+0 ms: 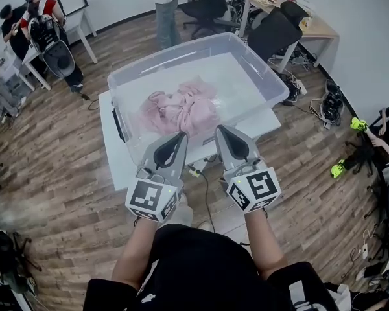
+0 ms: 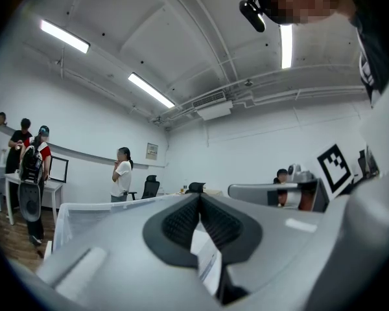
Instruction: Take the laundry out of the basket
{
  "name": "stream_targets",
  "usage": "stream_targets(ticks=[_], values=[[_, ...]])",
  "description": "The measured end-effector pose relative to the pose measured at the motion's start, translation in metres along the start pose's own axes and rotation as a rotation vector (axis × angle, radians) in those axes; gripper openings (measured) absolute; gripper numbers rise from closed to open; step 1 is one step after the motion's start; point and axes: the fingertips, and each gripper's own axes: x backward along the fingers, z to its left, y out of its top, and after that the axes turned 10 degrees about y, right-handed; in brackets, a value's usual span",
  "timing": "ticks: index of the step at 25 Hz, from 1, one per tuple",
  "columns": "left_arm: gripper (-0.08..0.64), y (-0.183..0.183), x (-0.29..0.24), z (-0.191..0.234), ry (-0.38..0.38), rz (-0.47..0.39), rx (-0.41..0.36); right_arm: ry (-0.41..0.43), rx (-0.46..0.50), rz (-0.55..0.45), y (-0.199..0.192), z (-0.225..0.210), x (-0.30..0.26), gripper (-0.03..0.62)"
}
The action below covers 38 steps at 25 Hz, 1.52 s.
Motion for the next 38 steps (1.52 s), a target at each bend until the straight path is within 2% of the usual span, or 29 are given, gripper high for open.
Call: stream_targets(ticks=[17, 28, 38], values=[[0.009, 0.001, -0.065, 0.060, -0.008, -0.021, 0.014, 0.002, 0.032, 0.009, 0.001, -0.034, -0.079, -0.005], [0.009, -0.006, -0.090, 0.106, -0.029, -0.010, 0.028, -0.012, 0.039, 0.021, -0.002, -0.039, -0.138, -0.005], [0.009, -0.016, -0.109, 0.134, -0.078, -0.002, 0.069, -0.072, 0.049, 0.064, -0.016, -0.048, -0.164, -0.005]])
